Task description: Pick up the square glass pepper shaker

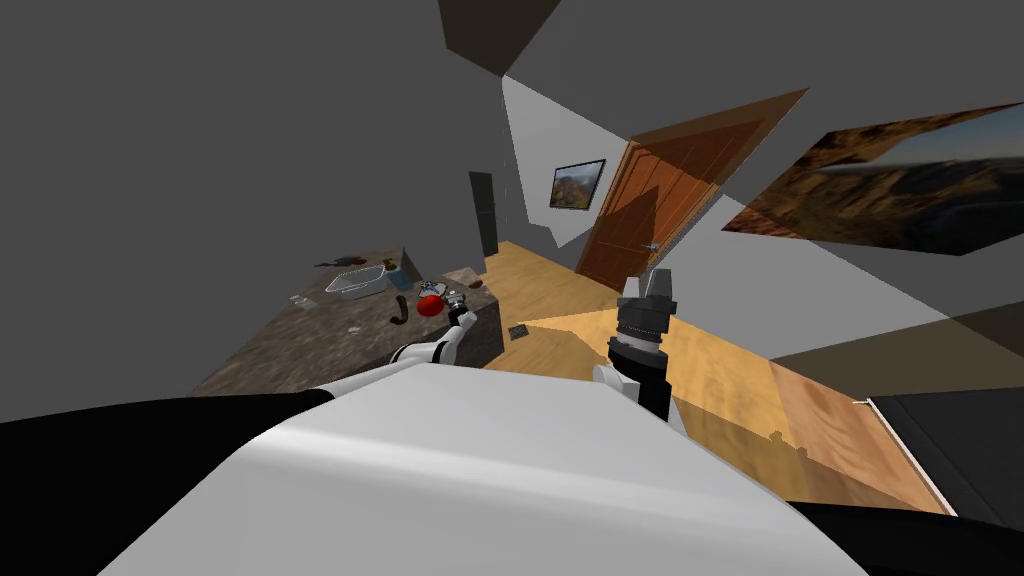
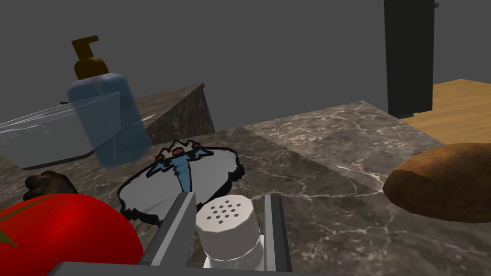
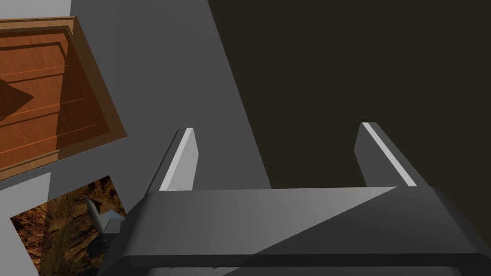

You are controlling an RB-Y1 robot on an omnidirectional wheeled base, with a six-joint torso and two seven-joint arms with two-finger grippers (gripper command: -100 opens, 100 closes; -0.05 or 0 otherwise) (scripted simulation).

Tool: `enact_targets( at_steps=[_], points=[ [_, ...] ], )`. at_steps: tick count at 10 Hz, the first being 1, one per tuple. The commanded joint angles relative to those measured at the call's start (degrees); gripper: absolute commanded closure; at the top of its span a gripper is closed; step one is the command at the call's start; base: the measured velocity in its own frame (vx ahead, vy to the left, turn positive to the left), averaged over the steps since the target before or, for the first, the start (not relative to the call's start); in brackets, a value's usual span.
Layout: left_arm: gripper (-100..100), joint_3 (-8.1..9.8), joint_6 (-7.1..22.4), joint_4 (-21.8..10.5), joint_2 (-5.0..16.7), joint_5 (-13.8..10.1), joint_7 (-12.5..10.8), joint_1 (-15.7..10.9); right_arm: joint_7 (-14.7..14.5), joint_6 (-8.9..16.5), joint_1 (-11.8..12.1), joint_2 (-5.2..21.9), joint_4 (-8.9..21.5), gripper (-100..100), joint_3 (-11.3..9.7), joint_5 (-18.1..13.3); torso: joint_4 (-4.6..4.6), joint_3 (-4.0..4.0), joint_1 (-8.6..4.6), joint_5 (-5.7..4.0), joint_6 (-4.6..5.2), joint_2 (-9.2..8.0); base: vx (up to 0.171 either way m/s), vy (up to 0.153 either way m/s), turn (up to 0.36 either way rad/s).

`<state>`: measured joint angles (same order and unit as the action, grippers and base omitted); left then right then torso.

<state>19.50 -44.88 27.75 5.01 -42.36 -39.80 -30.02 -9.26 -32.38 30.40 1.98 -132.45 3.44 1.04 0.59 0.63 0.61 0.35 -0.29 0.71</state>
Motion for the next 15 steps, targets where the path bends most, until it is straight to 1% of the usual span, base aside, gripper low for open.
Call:
enact_targets(
  at_steps=[1, 2, 3, 4, 5, 6, 7, 8, 10, 11, 12, 13, 14, 15],
  points=[
    [100, -1.94, 1.87, 2.86, -0.13, 0.09, -0.70, 2.86, 0.00, 0.00, 0.00, 0.00, 0.00, 0, 0.00, 0.00, 0.00, 0.00, 0.00, 0.00, 0.00, 0.00, 0.138, -0.062, 0.179],
    [100, -1.94, 1.87, 4.94, -0.13, 0.09, -0.70, 4.75, 0.00, 0.00, 0.01, 0.00, 0.00, 0, 0.00, 0.00, 0.09, 0.15, 0.04, 0.04, -0.05, 0.22, 0.108, -0.054, 0.087],
    [100, -1.94, 1.87, 5.68, -0.13, 0.09, -0.70, 5.37, 0.00, 0.00, 0.00, 0.00, 0.00, 0, 0.00, 0.00, 0.16, 0.23, 0.18, 0.10, -0.02, 0.29, 0.049, -0.014, -0.009],
    [100, -3.65, 3.97, 7.41, -0.47, 0.17, -0.83, 7.41, 0.00, 0.00, -0.01, 0.01, 0.00, 0, 0.00, 0.00, 0.21, 0.24, 0.37, 0.19, 0.03, 0.26, 0.088, -0.027, 0.159],
    [100, -3.65, 3.97, 9.47, -0.47, 0.17, -0.83, 9.04, 0.00, 0.00, 0.01, 0.00, 0.00, 0, 0.01, 0.00, 0.31, 0.35, 0.41, 0.24, -0.09, 0.39, 0.097, -0.032, 0.090],
    [100, -3.65, 3.97, 10.90, -0.47, 0.17, -0.83, 10.19, 0.00, 0.00, 0.00, 0.00, 0.00, 0, 0.00, 0.00, 0.45, 0.47, 0.51, 0.33, -0.10, 0.47, 0.046, -0.009, -0.007],
    [100, -3.65, 3.97, 11.45, -0.47, 0.17, -0.83, 10.19, 0.00, 0.00, -0.01, 0.01, 0.00, 0, 0.00, 0.00, 0.52, 0.49, 0.64, 0.43, -0.07, 0.44, 0.004, 0.002, -0.021],
    [100, -5.37, 6.06, 13.82, -0.81, 0.25, -0.95, 12.81, 0.00, 0.00, -0.01, 0.01, 0.00, 0, 0.00, 0.00, 0.51, 0.44, 0.72, 0.45, -0.09, 0.35, 0.069, -0.031, 0.162],
    [100, -5.37, 6.06, 16.11, -0.81, 0.25, -0.95, 15.02, 0.00, 0.00, 0.00, 0.00, 0.00, 0, 0.00, 0.00, 0.78, 0.69, 0.73, 0.58, -0.21, 0.60, 0.074, -0.027, 0.050],
    [100, -5.37, 6.06, 17.70, -0.81, 0.25, -0.95, 15.02, 0.00, 0.00, -0.01, 0.01, 0.00, 0, 0.00, 0.00, 0.89, 0.72, 0.84, 0.69, -0.21, 0.54, 0.005, -0.004, -0.011],
    [100, -7.08, 8.16, 19.34, -1.14, 0.33, -1.08, 17.61, 0.00, 0.00, -0.01, 0.01, 0.00, 0, 0.00, 0.00, 0.86, 0.66, 0.90, 0.71, -0.20, 0.44, 0.062, -0.020, 0.167],
    [100, -7.08, 8.16, 21.48, -1.14, 0.33, -1.08, 19.14, 0.00, 0.00, 0.00, 0.00, 0.00, 0, 0.01, 0.00, 0.91, 0.74, 0.86, 0.72, -0.26, 0.57, 0.088, -0.033, 0.102],
    [100, -7.08, 8.16, 22.68, -1.14, 0.33, -1.08, 19.84, 0.00, 0.00, 0.00, 0.00, 0.00, 0, 0.00, 0.00, 1.00, 0.85, 0.89, 0.76, -0.24, 0.69, 0.046, -0.027, -0.007],
    [100, -7.08, 8.16, 23.67, -1.14, 0.33, -1.08, 19.84, 0.00, 0.00, -0.01, 0.01, 0.00, 0, 0.00, 0.00, 1.01, 0.85, 0.97, 0.79, -0.23, 0.67, 0.007, -0.013, -0.012]
  ],
)
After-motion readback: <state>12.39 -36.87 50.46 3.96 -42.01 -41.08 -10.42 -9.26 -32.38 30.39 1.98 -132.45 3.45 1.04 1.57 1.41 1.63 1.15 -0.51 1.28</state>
